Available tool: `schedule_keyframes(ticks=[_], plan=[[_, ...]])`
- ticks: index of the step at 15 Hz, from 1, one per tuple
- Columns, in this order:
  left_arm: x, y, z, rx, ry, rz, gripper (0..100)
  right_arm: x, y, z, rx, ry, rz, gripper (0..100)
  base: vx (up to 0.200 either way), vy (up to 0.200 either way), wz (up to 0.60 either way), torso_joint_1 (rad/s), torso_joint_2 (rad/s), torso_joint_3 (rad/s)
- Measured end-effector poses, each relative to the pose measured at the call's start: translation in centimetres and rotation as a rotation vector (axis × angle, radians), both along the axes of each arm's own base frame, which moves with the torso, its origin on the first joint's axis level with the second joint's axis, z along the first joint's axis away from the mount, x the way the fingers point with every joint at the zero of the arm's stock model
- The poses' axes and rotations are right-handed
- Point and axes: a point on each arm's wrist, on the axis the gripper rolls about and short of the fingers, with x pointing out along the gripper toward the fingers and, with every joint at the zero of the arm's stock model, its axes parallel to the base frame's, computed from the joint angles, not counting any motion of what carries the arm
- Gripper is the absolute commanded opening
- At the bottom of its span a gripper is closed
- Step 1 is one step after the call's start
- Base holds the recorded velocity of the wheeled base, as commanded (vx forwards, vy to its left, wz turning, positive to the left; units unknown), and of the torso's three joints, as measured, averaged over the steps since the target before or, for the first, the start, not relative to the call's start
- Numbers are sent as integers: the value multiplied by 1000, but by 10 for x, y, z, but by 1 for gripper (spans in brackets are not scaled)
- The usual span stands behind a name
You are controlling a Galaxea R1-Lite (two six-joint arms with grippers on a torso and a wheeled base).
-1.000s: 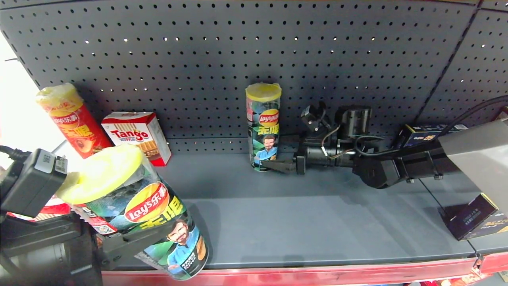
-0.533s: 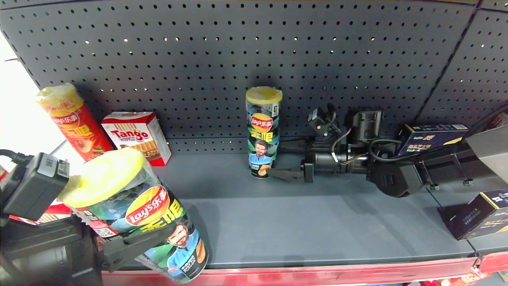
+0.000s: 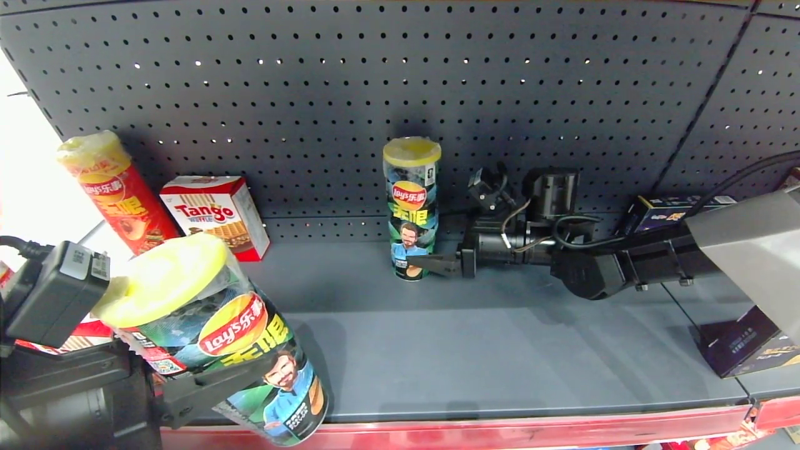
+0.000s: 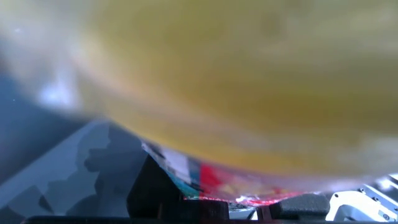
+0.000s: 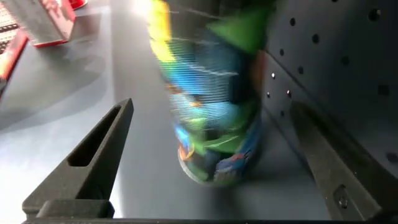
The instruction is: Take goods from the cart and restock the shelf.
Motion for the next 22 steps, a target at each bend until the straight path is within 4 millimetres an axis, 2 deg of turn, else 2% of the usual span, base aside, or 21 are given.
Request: schedule_keyframes(ticks=[10, 11, 17, 22], plan=[[0, 0, -1, 2, 4, 1, 0, 16, 24, 0, 30, -36, 3, 100, 0, 0, 0, 0, 0, 0], [-1, 0, -3, 4, 8, 2, 0, 17, 27, 0, 36, -43, 8, 0, 0, 0, 0, 0, 0, 0], [-3, 1, -9, 11, 26, 4, 0, 10, 26, 5, 33, -37, 11, 0, 0, 0, 0, 0, 0, 0], [-4, 4, -9, 10, 25, 21, 0, -26, 11, 26, 30, -30, 20, 0, 0, 0, 0, 0, 0, 0]])
